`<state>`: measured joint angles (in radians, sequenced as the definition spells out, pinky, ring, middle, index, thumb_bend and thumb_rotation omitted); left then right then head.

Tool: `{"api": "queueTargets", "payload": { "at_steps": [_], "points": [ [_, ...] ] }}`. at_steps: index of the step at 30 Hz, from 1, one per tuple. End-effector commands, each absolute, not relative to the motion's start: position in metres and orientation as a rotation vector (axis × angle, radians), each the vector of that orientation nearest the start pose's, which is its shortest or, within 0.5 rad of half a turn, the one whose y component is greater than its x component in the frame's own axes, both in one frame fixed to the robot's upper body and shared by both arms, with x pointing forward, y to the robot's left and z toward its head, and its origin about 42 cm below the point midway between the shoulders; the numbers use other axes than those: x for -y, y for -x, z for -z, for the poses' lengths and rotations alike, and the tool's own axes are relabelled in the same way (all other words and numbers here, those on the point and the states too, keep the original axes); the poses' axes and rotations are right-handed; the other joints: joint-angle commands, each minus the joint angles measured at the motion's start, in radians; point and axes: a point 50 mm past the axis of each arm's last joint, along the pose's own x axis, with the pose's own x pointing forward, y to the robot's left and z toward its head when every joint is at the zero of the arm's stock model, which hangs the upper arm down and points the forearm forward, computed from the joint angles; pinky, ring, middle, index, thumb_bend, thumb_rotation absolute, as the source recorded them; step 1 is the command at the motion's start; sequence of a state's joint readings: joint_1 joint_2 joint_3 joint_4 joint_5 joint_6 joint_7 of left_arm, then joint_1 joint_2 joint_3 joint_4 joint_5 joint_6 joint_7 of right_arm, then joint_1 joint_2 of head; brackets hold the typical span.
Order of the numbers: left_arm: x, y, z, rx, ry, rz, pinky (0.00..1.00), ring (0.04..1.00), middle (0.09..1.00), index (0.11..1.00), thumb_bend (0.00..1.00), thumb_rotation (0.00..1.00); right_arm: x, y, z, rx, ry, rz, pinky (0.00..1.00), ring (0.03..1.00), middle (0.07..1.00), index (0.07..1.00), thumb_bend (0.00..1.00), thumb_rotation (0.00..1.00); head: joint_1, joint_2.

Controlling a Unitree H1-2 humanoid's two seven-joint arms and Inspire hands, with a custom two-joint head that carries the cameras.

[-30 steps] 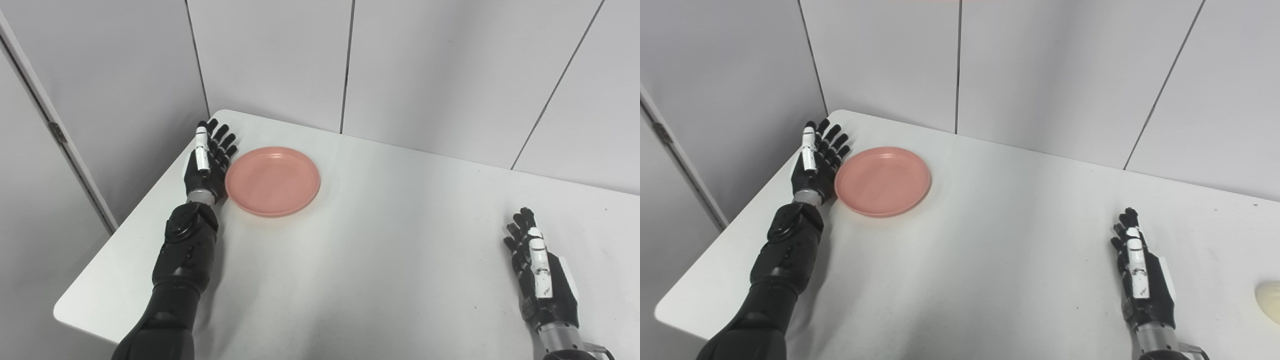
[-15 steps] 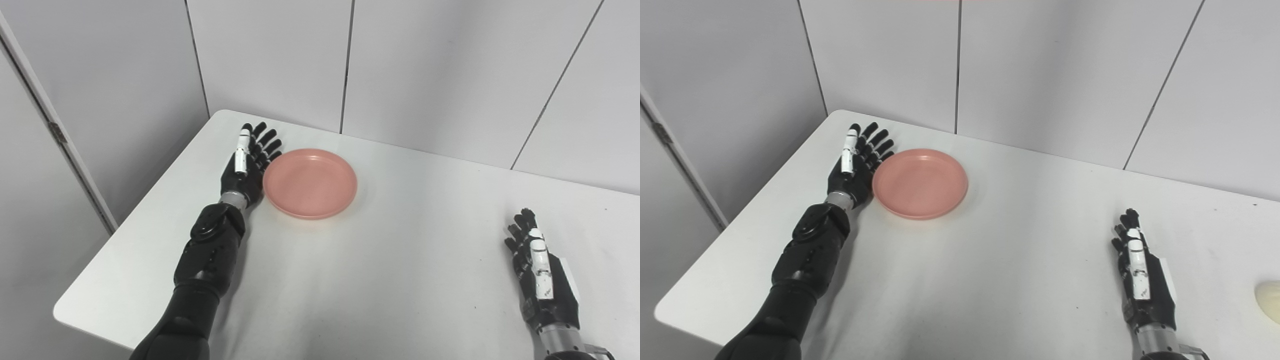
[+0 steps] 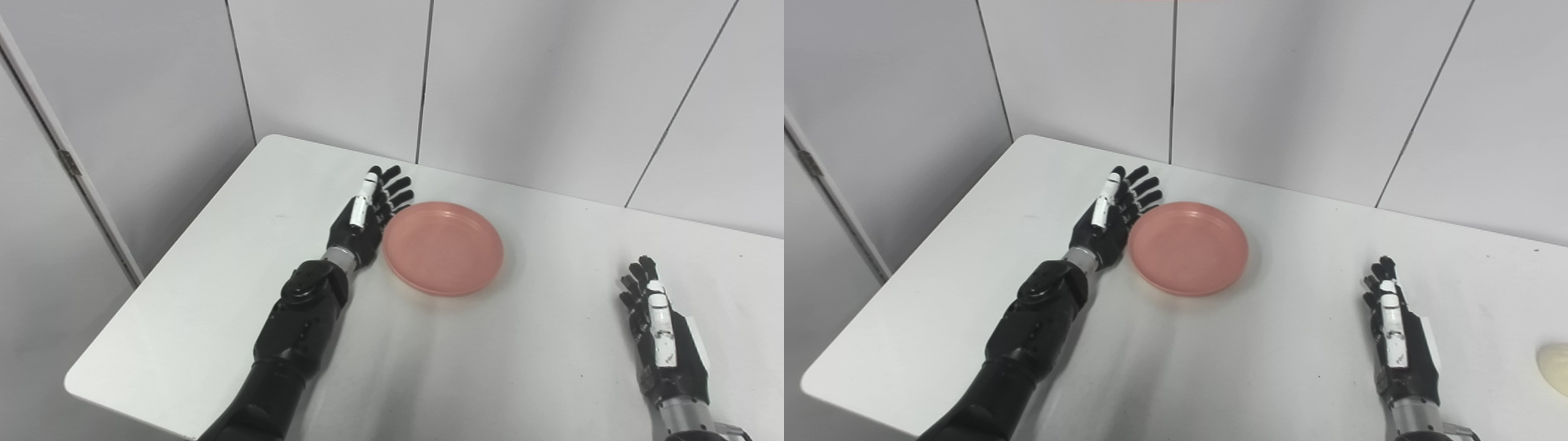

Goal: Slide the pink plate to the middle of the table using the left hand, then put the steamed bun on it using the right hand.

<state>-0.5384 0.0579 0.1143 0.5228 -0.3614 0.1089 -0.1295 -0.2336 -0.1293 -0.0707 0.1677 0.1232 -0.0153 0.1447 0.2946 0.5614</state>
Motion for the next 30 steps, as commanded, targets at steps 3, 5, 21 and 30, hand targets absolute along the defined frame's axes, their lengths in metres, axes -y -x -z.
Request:
{"api": "queueTargets", "payload": {
  "at_steps": [3, 5, 21, 30],
  "points": [
    [-0.191, -0.433, -0.110, -0.232, 0.296, 0.216, 0.92, 0.914, 0.918, 0.913, 0.45, 1.00, 0.250, -0.346, -0.105, 0.026, -0.004, -0.098, 0.99, 0.966, 0.973, 0.983, 0.17, 1.00, -0.016, 0.003],
    [-0.184, -0.431, -0.110, -0.240, 0.284, 0.244, 0.93, 0.922, 0.926, 0.921, 0.43, 1.00, 0.248, -0.345, -0.105, 0.025, -0.003, -0.098, 0.98, 0.960, 0.969, 0.981, 0.18, 1.00, -0.032, 0.005],
    [-0.145, -0.403, -0.086, -0.321, 0.202, 0.436, 0.94, 0.919, 0.930, 0.930, 0.44, 1.00, 0.229, -0.343, -0.101, 0.036, -0.003, -0.107, 0.96, 0.948, 0.961, 0.976, 0.22, 1.00, -0.210, 0.031],
    [-0.137, -0.384, -0.074, -0.331, 0.229, 0.491, 0.91, 0.906, 0.909, 0.897, 0.46, 1.00, 0.218, -0.343, -0.099, 0.037, 0.011, -0.112, 0.96, 0.953, 0.960, 0.968, 0.22, 1.00, -0.291, 0.040]
  ]
}}
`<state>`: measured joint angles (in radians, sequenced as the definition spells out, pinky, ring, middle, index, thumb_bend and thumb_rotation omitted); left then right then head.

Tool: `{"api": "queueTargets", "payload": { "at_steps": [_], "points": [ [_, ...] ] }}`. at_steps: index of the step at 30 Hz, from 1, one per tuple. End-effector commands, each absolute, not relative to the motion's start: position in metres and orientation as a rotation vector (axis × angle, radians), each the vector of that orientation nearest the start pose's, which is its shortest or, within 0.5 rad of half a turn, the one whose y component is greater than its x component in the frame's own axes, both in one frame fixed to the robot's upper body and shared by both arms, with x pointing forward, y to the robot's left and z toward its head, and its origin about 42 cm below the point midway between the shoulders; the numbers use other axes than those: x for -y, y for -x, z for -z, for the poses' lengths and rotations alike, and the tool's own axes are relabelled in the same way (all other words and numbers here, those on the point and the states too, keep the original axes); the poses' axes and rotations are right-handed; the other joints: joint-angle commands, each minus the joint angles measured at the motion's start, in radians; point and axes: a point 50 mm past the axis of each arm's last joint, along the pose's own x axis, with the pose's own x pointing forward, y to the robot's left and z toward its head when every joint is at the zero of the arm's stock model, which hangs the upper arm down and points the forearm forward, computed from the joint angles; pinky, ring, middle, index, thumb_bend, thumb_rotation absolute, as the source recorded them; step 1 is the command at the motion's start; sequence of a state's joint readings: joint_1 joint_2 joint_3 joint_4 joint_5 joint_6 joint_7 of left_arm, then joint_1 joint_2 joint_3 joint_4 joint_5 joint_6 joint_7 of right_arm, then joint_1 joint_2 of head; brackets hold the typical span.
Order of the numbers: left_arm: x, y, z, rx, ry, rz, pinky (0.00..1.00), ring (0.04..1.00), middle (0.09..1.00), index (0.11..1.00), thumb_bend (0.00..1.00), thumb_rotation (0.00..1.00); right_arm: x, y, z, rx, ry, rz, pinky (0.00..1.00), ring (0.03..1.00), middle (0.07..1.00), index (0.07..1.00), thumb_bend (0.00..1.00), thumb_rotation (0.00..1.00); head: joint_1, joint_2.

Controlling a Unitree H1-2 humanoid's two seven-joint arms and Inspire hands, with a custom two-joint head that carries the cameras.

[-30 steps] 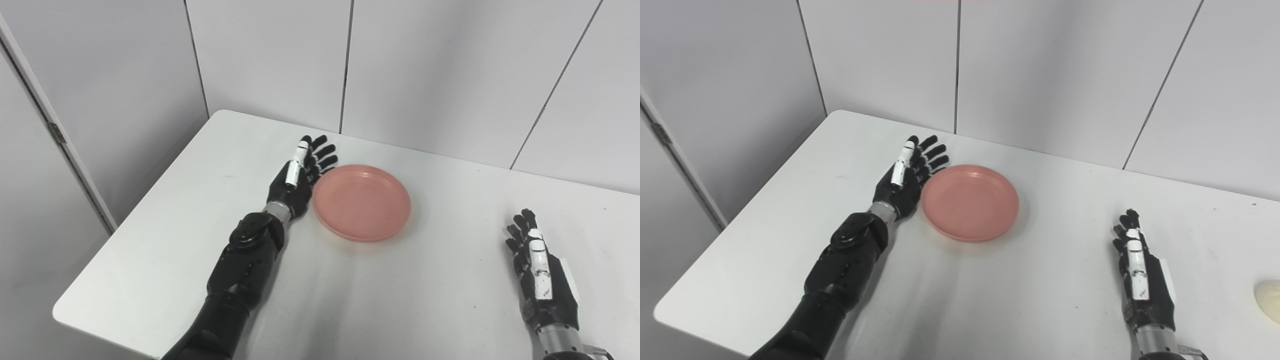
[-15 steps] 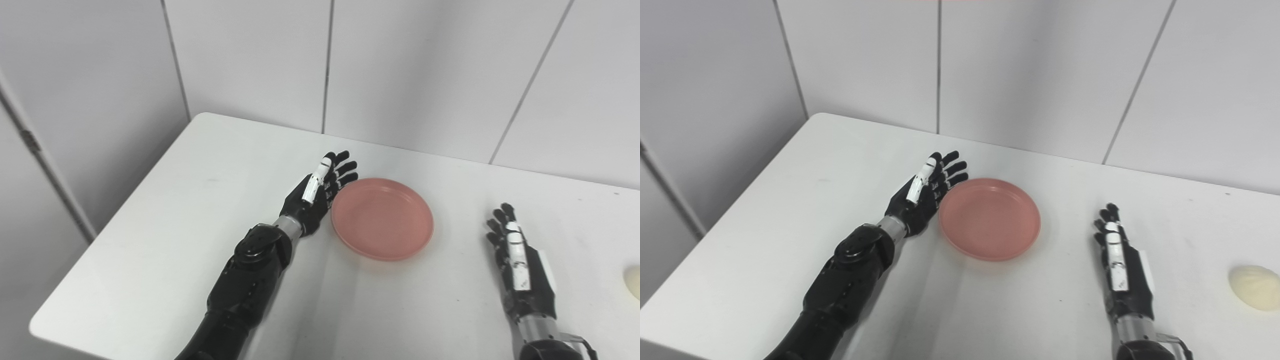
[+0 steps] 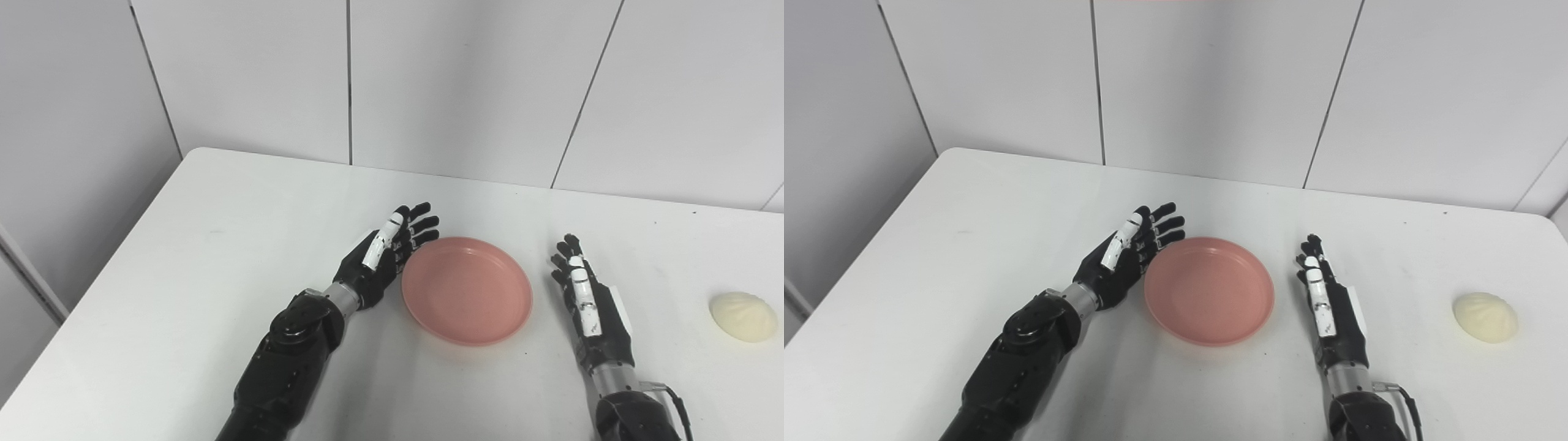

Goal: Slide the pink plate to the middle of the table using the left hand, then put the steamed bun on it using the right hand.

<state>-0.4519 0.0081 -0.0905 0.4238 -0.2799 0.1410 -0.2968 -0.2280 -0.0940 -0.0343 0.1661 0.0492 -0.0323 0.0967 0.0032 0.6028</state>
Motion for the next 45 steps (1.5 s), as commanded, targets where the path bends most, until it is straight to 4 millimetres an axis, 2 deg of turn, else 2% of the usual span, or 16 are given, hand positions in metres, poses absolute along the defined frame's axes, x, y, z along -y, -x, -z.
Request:
{"api": "queueTargets", "payload": {
  "at_steps": [1, 9, 20, 29, 33, 39, 45],
  "points": [
    [-0.137, -0.382, -0.074, -0.332, 0.236, 0.495, 0.91, 0.905, 0.908, 0.894, 0.46, 1.00, 0.217, -0.343, -0.099, 0.037, 0.010, -0.111, 0.96, 0.952, 0.960, 0.967, 0.22, 1.00, -0.002, -0.001],
    [-0.142, -0.376, -0.072, -0.336, 0.237, 0.514, 0.92, 0.912, 0.918, 0.910, 0.47, 1.00, 0.209, -0.343, -0.099, 0.029, 0.028, -0.103, 0.95, 0.943, 0.950, 0.960, 0.22, 1.00, -0.055, 0.005],
    [-0.155, -0.381, -0.066, -0.334, 0.185, 0.495, 0.93, 0.911, 0.915, 0.906, 0.49, 1.00, 0.204, -0.343, -0.100, 0.032, 0.026, -0.106, 0.96, 0.951, 0.959, 0.971, 0.22, 1.00, -0.084, 0.005],
    [-0.160, -0.383, -0.064, -0.316, 0.177, 0.464, 0.92, 0.903, 0.909, 0.911, 0.49, 1.00, 0.209, -0.345, -0.105, 0.059, 0.042, -0.080, 0.96, 0.947, 0.959, 0.969, 0.26, 1.00, -0.106, 0.003],
    [-0.161, -0.383, -0.064, -0.303, 0.179, 0.455, 0.93, 0.906, 0.910, 0.913, 0.49, 1.00, 0.215, -0.348, -0.118, 0.105, 0.084, -0.053, 0.95, 0.940, 0.951, 0.963, 0.28, 1.00, -0.131, -0.004],
    [-0.166, -0.384, -0.065, -0.281, 0.165, 0.435, 0.93, 0.909, 0.917, 0.920, 0.50, 1.00, 0.222, -0.350, -0.152, 0.260, 0.196, -0.014, 0.93, 0.932, 0.930, 0.947, 0.33, 1.00, -0.172, -0.011],
    [-0.175, -0.385, -0.065, -0.264, 0.157, 0.403, 0.92, 0.900, 0.910, 0.915, 0.50, 1.00, 0.236, -0.350, -0.192, 0.446, 0.312, 0.046, 0.90, 0.875, 0.893, 0.902, 0.37, 1.00, -0.214, -0.022]
  ]
}}
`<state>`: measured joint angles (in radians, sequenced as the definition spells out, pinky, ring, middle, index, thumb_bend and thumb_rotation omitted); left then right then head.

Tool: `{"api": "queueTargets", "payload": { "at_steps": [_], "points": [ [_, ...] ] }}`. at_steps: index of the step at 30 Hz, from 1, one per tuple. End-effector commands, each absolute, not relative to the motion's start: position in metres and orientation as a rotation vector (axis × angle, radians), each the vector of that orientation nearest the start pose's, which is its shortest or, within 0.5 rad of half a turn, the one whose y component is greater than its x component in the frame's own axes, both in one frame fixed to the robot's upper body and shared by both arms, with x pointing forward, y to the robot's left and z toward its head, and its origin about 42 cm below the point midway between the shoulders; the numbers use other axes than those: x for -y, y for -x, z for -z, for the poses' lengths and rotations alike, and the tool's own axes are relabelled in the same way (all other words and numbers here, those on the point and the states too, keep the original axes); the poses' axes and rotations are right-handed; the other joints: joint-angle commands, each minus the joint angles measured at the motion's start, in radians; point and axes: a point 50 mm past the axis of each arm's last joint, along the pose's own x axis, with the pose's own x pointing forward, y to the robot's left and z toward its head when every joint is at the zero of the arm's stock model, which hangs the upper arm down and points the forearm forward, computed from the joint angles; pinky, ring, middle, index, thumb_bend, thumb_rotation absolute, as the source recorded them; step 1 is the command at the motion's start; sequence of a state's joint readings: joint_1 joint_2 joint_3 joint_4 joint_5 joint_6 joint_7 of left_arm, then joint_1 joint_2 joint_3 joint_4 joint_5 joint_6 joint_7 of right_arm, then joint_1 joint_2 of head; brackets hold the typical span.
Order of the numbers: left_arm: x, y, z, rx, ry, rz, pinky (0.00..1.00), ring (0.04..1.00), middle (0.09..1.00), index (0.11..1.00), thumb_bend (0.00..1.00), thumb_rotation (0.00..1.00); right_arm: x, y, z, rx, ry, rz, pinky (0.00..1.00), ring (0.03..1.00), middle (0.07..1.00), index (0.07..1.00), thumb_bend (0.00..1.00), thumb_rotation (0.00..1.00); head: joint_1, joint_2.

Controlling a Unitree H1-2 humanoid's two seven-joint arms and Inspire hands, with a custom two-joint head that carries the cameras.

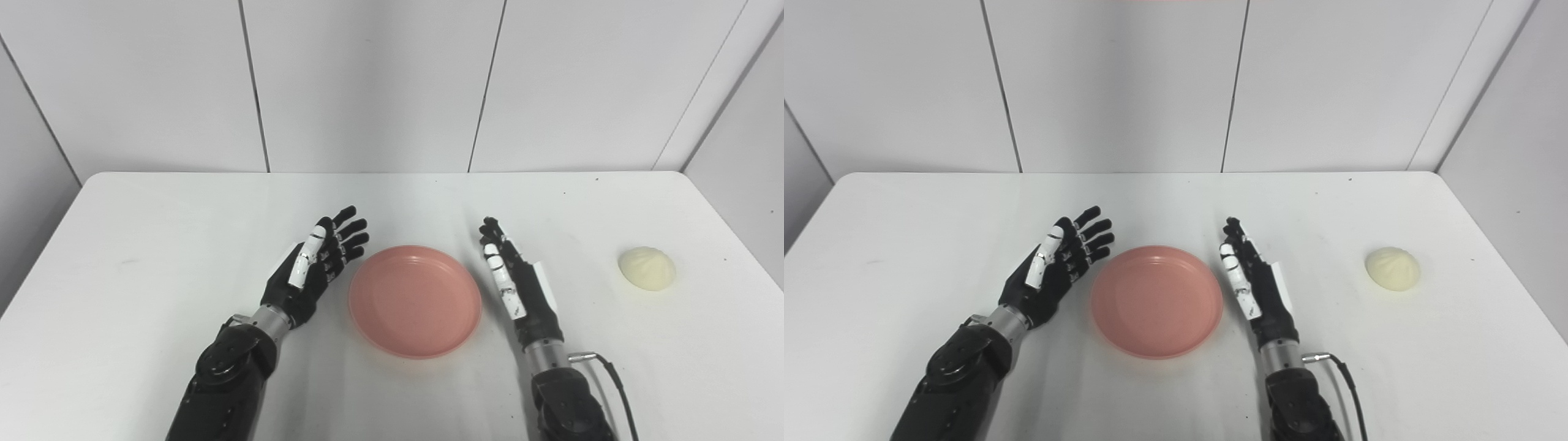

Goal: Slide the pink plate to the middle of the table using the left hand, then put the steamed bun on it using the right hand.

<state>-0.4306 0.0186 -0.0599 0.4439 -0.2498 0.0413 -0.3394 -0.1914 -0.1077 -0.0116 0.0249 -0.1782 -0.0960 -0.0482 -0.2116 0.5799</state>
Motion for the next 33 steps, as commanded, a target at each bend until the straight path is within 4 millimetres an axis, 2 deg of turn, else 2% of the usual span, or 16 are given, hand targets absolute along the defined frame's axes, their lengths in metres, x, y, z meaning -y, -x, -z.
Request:
{"api": "queueTargets", "payload": {
  "at_steps": [1, 6, 9, 10, 16, 20, 26, 33],
  "points": [
    [-0.177, -0.386, -0.064, -0.263, 0.157, 0.403, 0.92, 0.901, 0.910, 0.915, 0.50, 1.00, 0.239, -0.350, -0.200, 0.480, 0.346, 0.062, 0.89, 0.869, 0.890, 0.898, 0.39, 1.00, -0.015, -0.003],
    [-0.184, -0.389, -0.059, -0.259, 0.143, 0.408, 0.92, 0.903, 0.911, 0.913, 0.50, 1.00, 0.257, -0.348, -0.235, 0.631, 0.493, 0.156, 0.77, 0.827, 0.853, 0.849, 0.43, 1.00, -0.045, -0.012],
    [-0.189, -0.390, -0.055, -0.257, 0.142, 0.405, 0.92, 0.899, 0.908, 0.909, 0.50, 1.00, 0.262, -0.344, -0.252, 0.663, 0.602, 0.206, 0.73, 0.806, 0.844, 0.843, 0.44, 1.00, -0.073, -0.021],
    [-0.190, -0.390, -0.054, -0.256, 0.143, 0.404, 0.91, 0.895, 0.905, 0.906, 0.51, 1.00, 0.264, -0.341, -0.258, 0.666, 0.642, 0.222, 0.69, 0.780, 0.838, 0.848, 0.47, 1.00, -0.073, -0.021],
    [-0.205, -0.392, -0.048, -0.260, 0.147, 0.406, 0.90, 0.886, 0.899, 0.900, 0.52, 1.00, 0.270, -0.325, -0.285, 0.664, 0.811, 0.316, 0.70, 0.801, 0.871, 0.881, 0.63, 0.97, -0.159, -0.040],
    [-0.215, -0.394, -0.041, -0.264, 0.149, 0.409, 0.90, 0.883, 0.896, 0.896, 0.53, 1.00, 0.276, -0.318, -0.299, 0.661, 0.918, 0.391, 0.66, 0.781, 0.864, 0.878, 0.71, 0.91, -0.195, -0.047],
    [-0.228, -0.397, -0.034, -0.280, 0.158, 0.407, 0.87, 0.870, 0.881, 0.876, 0.55, 1.00, 0.292, -0.308, -0.315, 0.571, 1.059, 0.502, 0.66, 0.785, 0.850, 0.859, 0.82, 0.66, -0.233, -0.058],
    [-0.238, -0.399, -0.028, -0.282, 0.160, 0.409, 0.86, 0.856, 0.870, 0.866, 0.56, 0.98, 0.319, -0.303, -0.319, 0.415, 1.117, 0.595, 0.67, 0.799, 0.841, 0.838, 0.84, 0.56, -0.265, -0.062]
  ]
}}
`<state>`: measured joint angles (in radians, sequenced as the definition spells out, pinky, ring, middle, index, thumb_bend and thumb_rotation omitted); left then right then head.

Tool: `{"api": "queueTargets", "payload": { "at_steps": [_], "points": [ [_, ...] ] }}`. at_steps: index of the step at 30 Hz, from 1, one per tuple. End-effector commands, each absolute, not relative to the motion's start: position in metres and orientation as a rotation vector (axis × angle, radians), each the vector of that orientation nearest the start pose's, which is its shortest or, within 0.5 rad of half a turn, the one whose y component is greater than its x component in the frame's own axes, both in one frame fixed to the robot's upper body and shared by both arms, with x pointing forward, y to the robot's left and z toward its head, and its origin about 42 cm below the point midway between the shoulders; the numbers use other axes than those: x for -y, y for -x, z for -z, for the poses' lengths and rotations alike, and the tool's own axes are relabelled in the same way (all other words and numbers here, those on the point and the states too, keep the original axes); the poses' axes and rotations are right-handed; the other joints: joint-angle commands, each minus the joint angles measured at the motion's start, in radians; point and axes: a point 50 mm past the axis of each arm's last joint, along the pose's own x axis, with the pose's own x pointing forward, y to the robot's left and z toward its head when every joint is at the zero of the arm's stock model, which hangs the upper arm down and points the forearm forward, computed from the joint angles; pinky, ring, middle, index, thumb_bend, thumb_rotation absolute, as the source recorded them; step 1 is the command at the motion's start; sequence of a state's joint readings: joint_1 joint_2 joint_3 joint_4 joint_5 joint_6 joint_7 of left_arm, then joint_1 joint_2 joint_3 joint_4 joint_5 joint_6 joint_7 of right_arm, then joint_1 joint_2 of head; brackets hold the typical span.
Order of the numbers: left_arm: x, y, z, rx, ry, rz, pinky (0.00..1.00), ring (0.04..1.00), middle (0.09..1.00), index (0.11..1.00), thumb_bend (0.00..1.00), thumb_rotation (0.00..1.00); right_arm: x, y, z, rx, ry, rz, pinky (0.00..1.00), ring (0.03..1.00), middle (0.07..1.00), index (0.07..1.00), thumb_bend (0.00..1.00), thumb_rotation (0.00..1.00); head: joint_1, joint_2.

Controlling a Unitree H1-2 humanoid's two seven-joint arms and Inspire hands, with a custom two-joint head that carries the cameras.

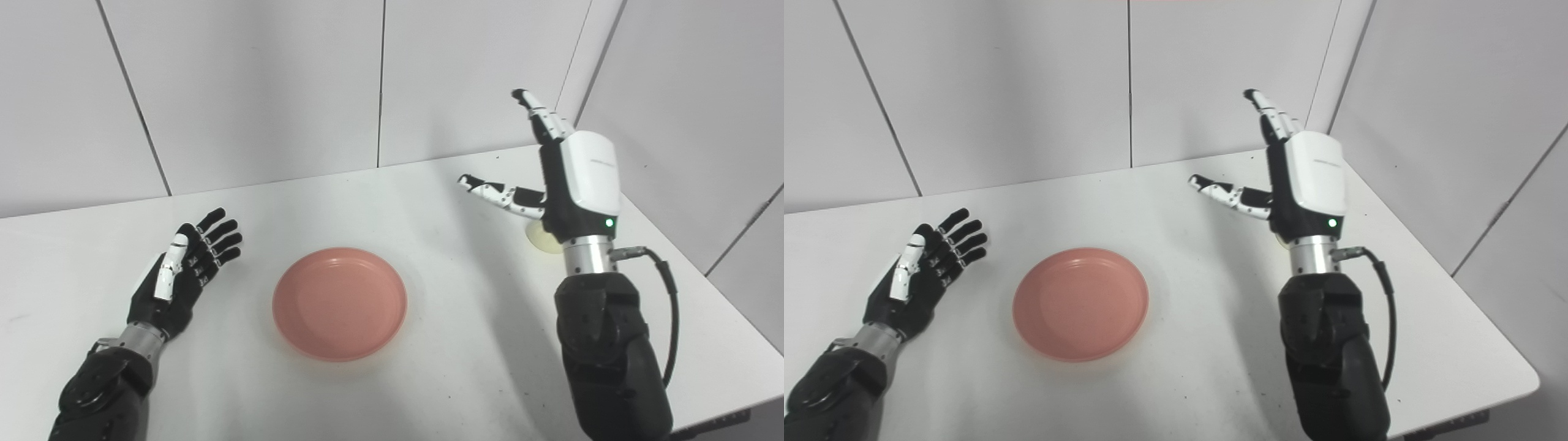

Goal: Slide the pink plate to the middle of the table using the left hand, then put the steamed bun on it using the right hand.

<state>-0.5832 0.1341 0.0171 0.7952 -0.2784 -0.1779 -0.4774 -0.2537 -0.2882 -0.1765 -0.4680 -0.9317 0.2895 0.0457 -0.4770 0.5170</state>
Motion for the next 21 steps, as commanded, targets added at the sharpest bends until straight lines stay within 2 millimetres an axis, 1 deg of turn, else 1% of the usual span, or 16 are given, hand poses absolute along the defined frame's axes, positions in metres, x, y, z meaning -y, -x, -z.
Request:
{"api": "queueTargets", "payload": {
  "at_steps": [1, 5, 7, 10, 12, 16, 21],
  "points": [
    [-0.239, -0.399, -0.028, -0.282, 0.160, 0.410, 0.85, 0.854, 0.868, 0.864, 0.56, 0.98, 0.324, -0.304, -0.318, 0.391, 1.118, 0.604, 0.67, 0.795, 0.842, 0.834, 0.84, 0.56, -0.002, 0.001],
    [-0.243, -0.400, -0.026, -0.286, 0.158, 0.412, 0.85, 0.852, 0.869, 0.863, 0.57, 0.97, 0.339, -0.305, -0.314, 0.319, 1.116, 0.639, 0.63, 0.780, 0.849, 0.830, 0.83, 0.54, -0.020, 0.000],
    [-0.246, -0.401, -0.025, -0.287, 0.153, 0.411, 0.84, 0.849, 0.868, 0.862, 0.57, 0.96, 0.347, -0.307, -0.310, 0.292, 1.121, 0.654, 0.62, 0.769, 0.833, 0.824, 0.84, 0.53, -0.026, -0.001],
    [-0.248, -0.401, -0.024, -0.288, 0.152, 0.410, 0.84, 0.844, 0.865, 0.861, 0.58, 0.96, 0.354, -0.310, -0.305, 0.264, 1.130, 0.661, 0.65, 0.780, 0.819, 0.822, 0.84, 0.54, -0.035, -0.003],
    [-0.250, -0.402, -0.023, -0.288, 0.152, 0.411, 0.83, 0.841, 0.861, 0.858, 0.58, 0.96, 0.360, -0.313, -0.301, 0.239, 1.116, 0.665, 0.67, 0.793, 0.826, 0.824, 0.84, 0.54, -0.040, -0.003],
    [-0.253, -0.403, -0.022, -0.290, 0.152, 0.410, 0.82, 0.835, 0.856, 0.853, 0.58, 0.95, 0.372, -0.321, -0.289, 0.197, 1.116, 0.666, 0.67, 0.787, 0.820, 0.825, 0.85, 0.53, -0.056, -0.005],
    [-0.257, -0.403, -0.020, -0.293, 0.155, 0.408, 0.82, 0.833, 0.856, 0.851, 0.58, 0.95, 0.382, -0.328, -0.276, 0.130, 1.116, 0.658, 0.71, 0.808, 0.825, 0.836, 0.86, 0.57, -0.064, -0.003]
  ]
}}
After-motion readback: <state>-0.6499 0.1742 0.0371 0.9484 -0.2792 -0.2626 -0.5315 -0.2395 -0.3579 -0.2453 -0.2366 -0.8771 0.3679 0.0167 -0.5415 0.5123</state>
